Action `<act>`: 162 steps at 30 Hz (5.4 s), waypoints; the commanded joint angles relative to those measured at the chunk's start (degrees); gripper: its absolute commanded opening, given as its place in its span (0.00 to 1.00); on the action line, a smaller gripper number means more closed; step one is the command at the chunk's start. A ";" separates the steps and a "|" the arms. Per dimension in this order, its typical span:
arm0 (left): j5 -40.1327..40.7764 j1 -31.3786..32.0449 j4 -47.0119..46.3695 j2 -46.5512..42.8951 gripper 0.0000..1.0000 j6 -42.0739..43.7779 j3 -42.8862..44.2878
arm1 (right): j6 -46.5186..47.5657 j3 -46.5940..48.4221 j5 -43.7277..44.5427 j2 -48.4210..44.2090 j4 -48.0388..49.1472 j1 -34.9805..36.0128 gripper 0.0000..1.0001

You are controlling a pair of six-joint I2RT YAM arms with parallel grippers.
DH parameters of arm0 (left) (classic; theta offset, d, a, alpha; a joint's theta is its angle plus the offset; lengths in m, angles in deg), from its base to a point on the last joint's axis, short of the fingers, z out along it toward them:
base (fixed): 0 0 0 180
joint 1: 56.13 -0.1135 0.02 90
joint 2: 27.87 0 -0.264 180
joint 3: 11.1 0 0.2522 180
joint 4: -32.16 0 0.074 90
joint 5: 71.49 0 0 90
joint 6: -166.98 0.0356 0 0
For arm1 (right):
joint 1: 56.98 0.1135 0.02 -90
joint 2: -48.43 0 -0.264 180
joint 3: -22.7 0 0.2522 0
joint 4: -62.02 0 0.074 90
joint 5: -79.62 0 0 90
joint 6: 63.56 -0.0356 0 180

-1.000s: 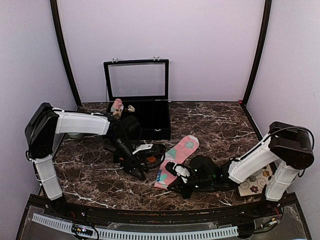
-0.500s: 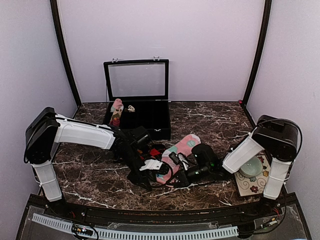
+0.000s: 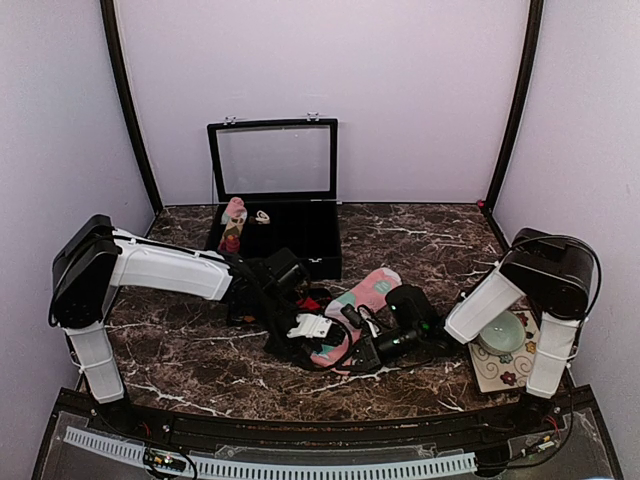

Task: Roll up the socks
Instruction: Roll the sock at the center of the board.

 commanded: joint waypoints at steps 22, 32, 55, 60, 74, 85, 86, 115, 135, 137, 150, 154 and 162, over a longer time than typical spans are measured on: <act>-0.96 -0.34 3.73 6.97 0.02 -2.99 4.30 | 0.29 -2.84 5.56 -0.62 -12.67 -0.25 0.19; -8.19 -3.65 10.21 13.22 0.00 -11.19 8.33 | 5.55 -9.09 21.29 -17.01 -14.83 0.84 0.54; -15.26 -6.57 23.62 25.88 0.00 -26.27 20.66 | 29.97 -20.00 50.43 -41.14 -5.45 15.51 0.90; -15.06 -6.63 25.86 27.78 0.00 -27.09 21.98 | 41.84 -17.42 45.66 -37.74 -6.65 20.00 0.64; -13.89 -7.06 24.52 27.66 0.00 -24.68 18.65 | 57.51 -5.40 45.34 -18.61 -4.03 22.74 0.48; -13.81 -7.07 24.74 27.49 0.00 -22.97 18.45 | 59.65 -1.98 42.24 -11.14 -3.86 18.50 0.37; -13.71 -7.07 24.85 27.44 0.00 -22.79 18.38 | 59.65 -1.86 42.11 -10.82 -4.16 18.32 0.36; -9.38 -11.24 12.31 -0.33 0.77 -8.33 -1.02 | 36.59 5.77 16.68 -0.53 -24.18 5.85 0.00; 7.00 1.87 -7.95 -3.16 0.62 3.55 -5.61 | 17.45 7.97 2.92 4.35 -24.13 -0.82 0.00; 7.31 1.90 -8.30 -2.59 0.61 3.81 -5.48 | 17.06 7.98 2.94 4.31 -24.11 -0.88 0.00; 8.18 2.14 -9.85 -1.26 0.48 5.95 -7.78 | 14.90 8.29 1.36 5.85 -23.23 -1.76 0.00; 9.70 2.25 -9.95 0.14 0.47 7.29 -8.29 | 14.17 8.19 0.38 6.07 -23.03 -1.78 0.00; 14.31 2.25 -12.68 2.96 0.36 8.76 -9.63 | 12.76 9.33 -1.72 7.36 -24.61 -1.86 0.00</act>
